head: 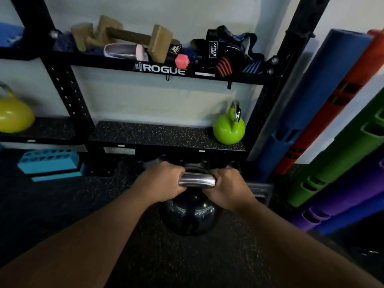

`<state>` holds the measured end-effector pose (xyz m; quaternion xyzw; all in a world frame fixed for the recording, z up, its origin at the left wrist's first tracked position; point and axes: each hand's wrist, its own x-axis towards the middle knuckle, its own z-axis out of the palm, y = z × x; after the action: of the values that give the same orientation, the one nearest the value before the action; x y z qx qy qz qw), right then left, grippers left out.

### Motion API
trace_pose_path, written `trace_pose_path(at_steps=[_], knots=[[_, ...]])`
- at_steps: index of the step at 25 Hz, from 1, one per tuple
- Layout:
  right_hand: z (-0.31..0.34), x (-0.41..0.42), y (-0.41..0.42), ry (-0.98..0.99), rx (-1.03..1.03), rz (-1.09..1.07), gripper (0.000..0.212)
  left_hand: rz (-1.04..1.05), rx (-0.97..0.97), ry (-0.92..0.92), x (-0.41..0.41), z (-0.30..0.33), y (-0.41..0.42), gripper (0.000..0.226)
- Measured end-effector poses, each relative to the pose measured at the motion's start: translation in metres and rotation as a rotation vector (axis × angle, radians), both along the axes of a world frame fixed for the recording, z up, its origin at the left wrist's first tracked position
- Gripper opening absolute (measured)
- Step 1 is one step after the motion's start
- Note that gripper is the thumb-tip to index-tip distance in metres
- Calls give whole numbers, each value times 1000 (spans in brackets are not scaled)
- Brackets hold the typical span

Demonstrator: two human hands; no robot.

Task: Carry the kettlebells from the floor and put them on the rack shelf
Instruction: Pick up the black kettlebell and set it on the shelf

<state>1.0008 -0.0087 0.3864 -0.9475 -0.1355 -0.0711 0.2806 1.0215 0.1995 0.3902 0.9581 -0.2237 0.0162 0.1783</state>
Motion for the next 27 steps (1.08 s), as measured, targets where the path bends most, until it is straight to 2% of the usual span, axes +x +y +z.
trace_pose_path(at_steps=[8,12,13,15,17,19,22,27], knots=[[-36,205,9,-8,-34,30,8,45,68,77,192,-23,11,31],[-53,290,6,33,33,41,27,20,63,119,274,-40,7,16],[-59,313,6,37,37,34,24,28,52,114,296,-46,7,9],[-71,357,6,28,-4,13,6,44,44,75,342,-59,7,10],[-83,397,7,-12,-40,-37,15,37,59,39,387,-71,4,14],[-94,429,8,-55,-70,-74,16,26,71,35,424,-82,2,14],[-103,469,8,28,-47,-81,13,16,36,44,466,-97,-1,15],[-127,512,3,108,-53,-91,20,0,13,0,515,-127,-11,17]])
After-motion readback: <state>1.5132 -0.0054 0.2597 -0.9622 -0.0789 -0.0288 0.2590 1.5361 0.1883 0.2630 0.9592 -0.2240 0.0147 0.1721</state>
